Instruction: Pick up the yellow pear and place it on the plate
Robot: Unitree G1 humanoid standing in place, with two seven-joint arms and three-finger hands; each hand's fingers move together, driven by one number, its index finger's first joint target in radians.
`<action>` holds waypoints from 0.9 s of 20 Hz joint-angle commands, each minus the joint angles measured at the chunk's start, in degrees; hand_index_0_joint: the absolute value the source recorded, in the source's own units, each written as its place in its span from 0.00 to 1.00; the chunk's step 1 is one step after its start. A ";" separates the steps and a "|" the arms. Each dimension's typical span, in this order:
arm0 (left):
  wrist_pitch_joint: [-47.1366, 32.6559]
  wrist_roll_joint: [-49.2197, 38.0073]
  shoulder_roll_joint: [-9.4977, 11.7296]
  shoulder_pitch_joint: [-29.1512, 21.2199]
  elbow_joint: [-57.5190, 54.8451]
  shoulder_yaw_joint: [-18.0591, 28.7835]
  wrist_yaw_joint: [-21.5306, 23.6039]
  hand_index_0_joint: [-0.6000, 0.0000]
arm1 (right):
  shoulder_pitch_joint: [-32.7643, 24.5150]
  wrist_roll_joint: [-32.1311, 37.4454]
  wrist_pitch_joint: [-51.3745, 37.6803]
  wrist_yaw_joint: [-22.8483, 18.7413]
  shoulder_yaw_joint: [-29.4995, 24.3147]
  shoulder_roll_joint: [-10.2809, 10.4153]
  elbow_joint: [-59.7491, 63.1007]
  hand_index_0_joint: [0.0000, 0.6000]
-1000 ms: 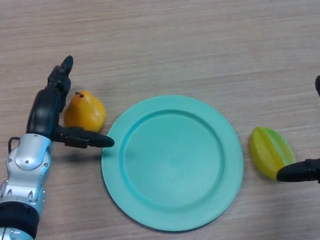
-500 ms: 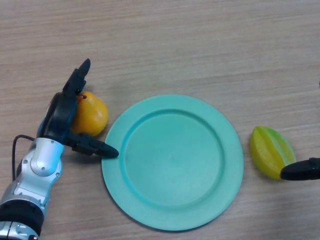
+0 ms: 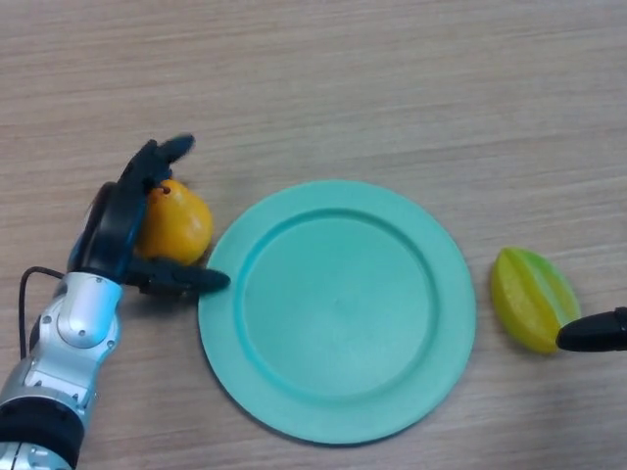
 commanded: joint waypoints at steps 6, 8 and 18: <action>-0.49 -4.56 3.51 -0.17 -8.62 3.14 4.37 0.00 | -0.87 1.31 -5.72 -0.49 -3.62 -1.99 -4.98 0.00; -3.05 -1.91 4.26 -0.03 -10.12 3.07 7.74 0.00 | -1.12 0.86 -5.94 -0.49 -3.51 -2.17 -4.74 0.00; 26.57 -18.93 -4.07 8.23 -51.39 -2.25 -6.83 0.00 | -1.26 1.21 -4.84 -0.09 -3.56 -2.13 -5.28 0.00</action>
